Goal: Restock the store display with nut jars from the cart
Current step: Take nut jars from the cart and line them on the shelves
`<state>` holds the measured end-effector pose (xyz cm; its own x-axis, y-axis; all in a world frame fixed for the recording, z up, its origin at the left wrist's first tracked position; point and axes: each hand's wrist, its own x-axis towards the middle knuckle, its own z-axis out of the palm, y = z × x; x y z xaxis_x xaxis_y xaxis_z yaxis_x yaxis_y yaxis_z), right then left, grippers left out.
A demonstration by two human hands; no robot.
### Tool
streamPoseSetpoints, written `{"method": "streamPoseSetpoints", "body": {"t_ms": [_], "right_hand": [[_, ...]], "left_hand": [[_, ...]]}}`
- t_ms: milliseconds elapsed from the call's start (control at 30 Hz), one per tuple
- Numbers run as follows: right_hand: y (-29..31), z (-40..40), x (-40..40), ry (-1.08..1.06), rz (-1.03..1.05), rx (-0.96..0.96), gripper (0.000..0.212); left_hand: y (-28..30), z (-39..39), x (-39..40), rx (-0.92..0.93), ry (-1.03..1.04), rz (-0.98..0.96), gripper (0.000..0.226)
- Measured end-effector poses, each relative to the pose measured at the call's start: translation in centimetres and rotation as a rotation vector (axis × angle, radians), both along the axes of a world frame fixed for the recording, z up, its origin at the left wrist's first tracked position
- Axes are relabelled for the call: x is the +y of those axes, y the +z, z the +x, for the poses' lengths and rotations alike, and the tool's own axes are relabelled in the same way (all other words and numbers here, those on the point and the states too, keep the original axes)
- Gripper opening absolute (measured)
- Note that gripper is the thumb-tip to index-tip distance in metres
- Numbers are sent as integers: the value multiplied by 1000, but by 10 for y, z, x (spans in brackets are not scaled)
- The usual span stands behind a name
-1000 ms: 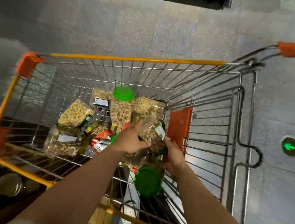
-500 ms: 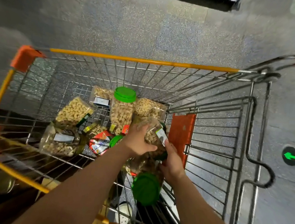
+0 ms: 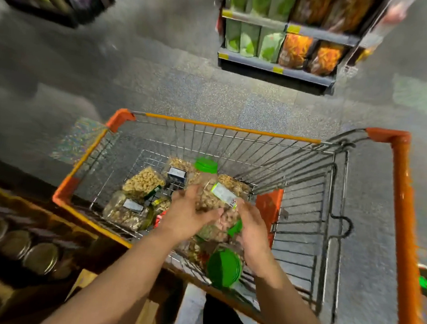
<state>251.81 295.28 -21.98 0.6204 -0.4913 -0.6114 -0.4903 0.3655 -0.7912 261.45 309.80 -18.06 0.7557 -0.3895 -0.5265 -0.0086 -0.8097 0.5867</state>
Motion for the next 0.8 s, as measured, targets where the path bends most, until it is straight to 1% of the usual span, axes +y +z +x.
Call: {"method": "streamPoseSetpoints", "body": {"t_ms": [33,67,133,200,267,300,367,433,533,600,633,733,800], "right_hand": [[15,-4,9,12,-33,-3,97],[28,-9,17,25,-77,-9,103],[52,-18,30,75,-181,-52,104],[86,-32,45,137,-265,-110,95],[118,-50,59,216,-334,-162,68],[133,-63,69,250,-368,-186,57],[159,-90,88,304,-435,-222,54],[180,-113,106,314,-484,-264,60],[209,-139,132,273,-514,-348,73],[228,-151,143,231,-494,-396,78],[237,-157,147,218,-492,-427,77],[259,-173,158,251,-538,-510,63],[271,-179,163,276,-514,-578,60]], "left_hand": [[13,-7,11,-25,25,-29,89],[23,-14,21,-37,56,-48,87],[41,-32,43,-70,117,-88,75],[60,-53,66,-122,161,-119,65],[76,-71,85,-172,214,-168,66],[88,-84,97,-191,246,-207,63],[115,-109,116,-224,271,-242,49],[140,-130,132,-266,302,-239,44],[171,-160,160,-290,364,-261,55],[188,-178,173,-289,398,-307,71],[197,-189,179,-298,416,-336,79],[213,-213,192,-332,460,-432,108],[224,-228,198,-351,482,-494,127]]}}
